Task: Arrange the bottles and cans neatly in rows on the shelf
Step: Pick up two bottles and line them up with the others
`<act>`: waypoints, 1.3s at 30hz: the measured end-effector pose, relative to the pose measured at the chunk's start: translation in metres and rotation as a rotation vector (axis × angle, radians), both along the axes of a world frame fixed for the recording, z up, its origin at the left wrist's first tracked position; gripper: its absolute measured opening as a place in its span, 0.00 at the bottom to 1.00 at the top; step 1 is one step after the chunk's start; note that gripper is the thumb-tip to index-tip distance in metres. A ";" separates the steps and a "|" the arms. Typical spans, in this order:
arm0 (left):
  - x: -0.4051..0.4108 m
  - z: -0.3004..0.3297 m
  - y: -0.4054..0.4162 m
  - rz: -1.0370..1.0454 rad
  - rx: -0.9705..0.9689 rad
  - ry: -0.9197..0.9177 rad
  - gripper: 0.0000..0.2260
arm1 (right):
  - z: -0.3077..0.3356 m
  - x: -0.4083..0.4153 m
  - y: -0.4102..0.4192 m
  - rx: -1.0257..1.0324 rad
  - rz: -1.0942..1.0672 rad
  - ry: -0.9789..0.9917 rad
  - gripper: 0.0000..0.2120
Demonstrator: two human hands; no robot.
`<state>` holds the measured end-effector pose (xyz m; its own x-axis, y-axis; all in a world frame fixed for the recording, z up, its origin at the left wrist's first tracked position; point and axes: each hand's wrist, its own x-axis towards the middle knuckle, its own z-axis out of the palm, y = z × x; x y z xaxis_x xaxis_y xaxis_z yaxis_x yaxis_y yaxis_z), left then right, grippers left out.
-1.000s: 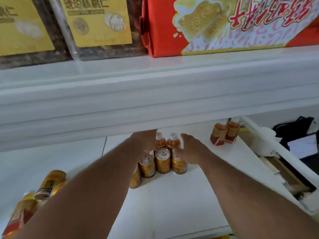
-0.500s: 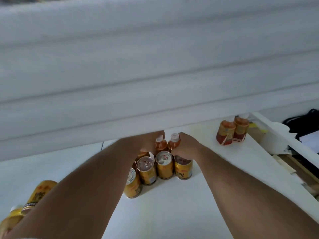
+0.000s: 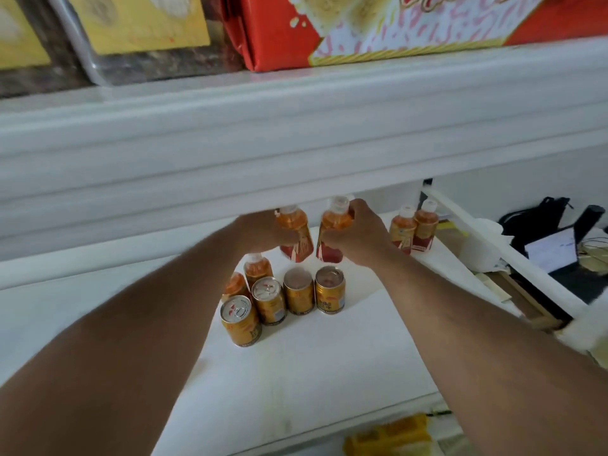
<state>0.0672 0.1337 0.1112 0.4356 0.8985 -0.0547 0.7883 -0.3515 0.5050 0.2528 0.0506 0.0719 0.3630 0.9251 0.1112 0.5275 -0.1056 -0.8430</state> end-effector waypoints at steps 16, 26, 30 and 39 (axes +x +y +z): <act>0.033 0.015 -0.157 0.015 0.002 -0.351 0.20 | 0.044 0.046 -0.139 0.117 0.015 -0.040 0.10; 0.053 -0.003 -0.250 0.062 -0.033 -0.385 0.22 | 0.029 0.085 -0.219 0.036 0.021 -0.092 0.22; 0.056 -0.006 -0.270 0.011 -0.015 -0.429 0.22 | 0.028 0.085 -0.242 0.037 0.015 -0.055 0.22; 0.057 -0.022 -0.306 -0.076 0.018 -0.479 0.17 | 0.031 0.075 -0.296 0.045 -0.068 -0.049 0.20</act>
